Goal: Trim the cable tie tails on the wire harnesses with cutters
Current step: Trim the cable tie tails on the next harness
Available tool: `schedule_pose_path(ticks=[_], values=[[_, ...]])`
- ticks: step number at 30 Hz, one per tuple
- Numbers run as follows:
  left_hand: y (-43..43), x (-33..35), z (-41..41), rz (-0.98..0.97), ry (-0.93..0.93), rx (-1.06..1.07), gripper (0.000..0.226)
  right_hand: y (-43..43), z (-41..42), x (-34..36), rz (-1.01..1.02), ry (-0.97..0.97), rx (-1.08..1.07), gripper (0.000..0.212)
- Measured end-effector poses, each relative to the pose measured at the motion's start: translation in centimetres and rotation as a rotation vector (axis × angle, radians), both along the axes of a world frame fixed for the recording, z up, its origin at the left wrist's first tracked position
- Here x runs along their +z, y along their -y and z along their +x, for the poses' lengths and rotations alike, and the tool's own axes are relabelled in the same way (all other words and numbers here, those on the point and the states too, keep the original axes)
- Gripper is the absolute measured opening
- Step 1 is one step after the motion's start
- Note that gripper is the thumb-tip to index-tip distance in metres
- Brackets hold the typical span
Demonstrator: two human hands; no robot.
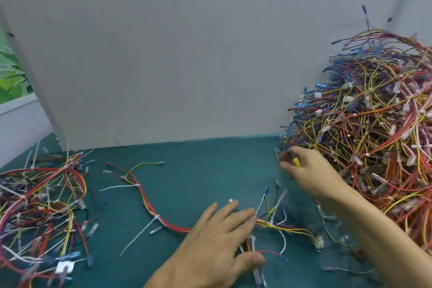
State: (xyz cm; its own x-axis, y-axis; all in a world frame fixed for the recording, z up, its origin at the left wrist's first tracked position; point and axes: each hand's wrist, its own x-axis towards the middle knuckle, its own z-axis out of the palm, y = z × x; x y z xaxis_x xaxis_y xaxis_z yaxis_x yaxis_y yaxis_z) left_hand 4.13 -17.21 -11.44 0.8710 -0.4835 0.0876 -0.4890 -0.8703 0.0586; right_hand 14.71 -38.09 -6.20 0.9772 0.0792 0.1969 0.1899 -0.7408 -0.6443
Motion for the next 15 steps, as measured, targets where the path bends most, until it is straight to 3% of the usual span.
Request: schedule_pose_path(ticks=[2, 4, 8, 9, 10, 13, 15], values=[[-0.8, -1.4, 0.5, -0.034, -0.195, 0.043, 0.091, 0.6, -0.5, 1.6, 0.082, 0.190, -0.076, 0.001], [-1.3, -1.9, 0.7, -0.043, -0.208, 0.052, 0.092, 1.2, -0.9, 3.1, 0.023, 0.282, -0.151, 0.005], [-1.0, -2.0, 0.5, -0.068, -0.221, 0.057, 0.094, 1.3, -1.0, 3.4, -0.237, 0.130, -0.212, 0.018], [-1.0, -2.1, 0.6, -0.064, -0.228, 0.058, 0.094, 1.1, -1.2, 2.9, -0.125, 0.156, -0.209, 0.018], [-1.0, -2.0, 0.6, -0.060, -0.231, 0.061, 0.094, 0.8, -1.5, 2.7, 0.133, 0.205, -0.198, 0.017], [-1.0, -1.9, 0.7, -0.073, -0.230, 0.059, 0.085, 0.4, -1.9, 4.7, 1.221, 0.208, -0.039, 0.018], [-1.1, -2.0, 0.7, -0.067, -0.235, 0.056, 0.080, 0.8, -1.9, 6.5, 1.570, 0.180, 0.089, 0.019]])
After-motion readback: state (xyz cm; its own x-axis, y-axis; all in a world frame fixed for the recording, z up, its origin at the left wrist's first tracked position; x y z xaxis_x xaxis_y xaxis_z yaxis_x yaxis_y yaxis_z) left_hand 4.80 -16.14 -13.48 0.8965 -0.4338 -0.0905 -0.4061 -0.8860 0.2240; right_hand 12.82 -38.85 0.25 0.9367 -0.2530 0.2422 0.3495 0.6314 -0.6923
